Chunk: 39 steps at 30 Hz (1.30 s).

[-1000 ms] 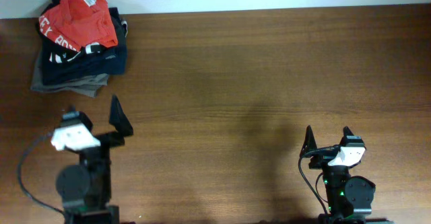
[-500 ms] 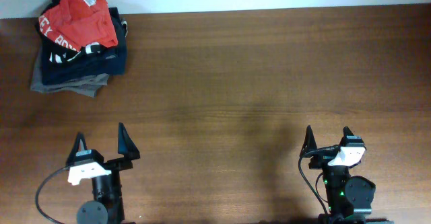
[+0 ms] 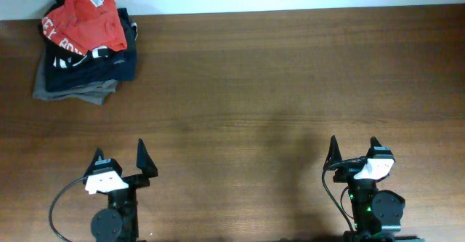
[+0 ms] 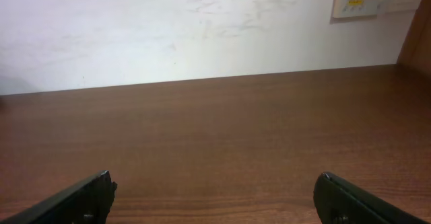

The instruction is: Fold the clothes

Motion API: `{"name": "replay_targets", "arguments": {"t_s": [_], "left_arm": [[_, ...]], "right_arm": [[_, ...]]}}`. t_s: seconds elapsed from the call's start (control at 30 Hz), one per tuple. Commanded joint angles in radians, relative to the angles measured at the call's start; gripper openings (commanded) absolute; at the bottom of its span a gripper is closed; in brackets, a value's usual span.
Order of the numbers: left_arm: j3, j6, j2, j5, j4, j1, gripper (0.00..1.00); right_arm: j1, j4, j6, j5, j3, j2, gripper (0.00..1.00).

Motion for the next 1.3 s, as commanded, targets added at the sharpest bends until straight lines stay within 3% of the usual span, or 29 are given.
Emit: {"name": "replay_targets", "arguments": {"t_s": [0.0,0.13,0.27,1.27], "left_arm": [[-0.005,0.072,-0.010,0.085,-0.050,-0.005,0.99],[-0.005,0.080,-0.010,0.131,-0.072,-0.010,0.99],[-0.005,0.162,-0.009,0.131,-0.072,-0.057,0.99],[-0.005,0.161,0.012,0.119,-0.072,-0.076,0.99]], "right_arm": [[0.009,-0.006,0.000,0.012,-0.005,-0.008,0.99],[0.009,-0.006,0.000,0.012,-0.005,-0.008,0.99],[0.009,-0.006,0.000,0.012,-0.005,-0.008,0.99],[0.009,-0.006,0.000,0.012,-0.005,-0.008,0.99]]}}
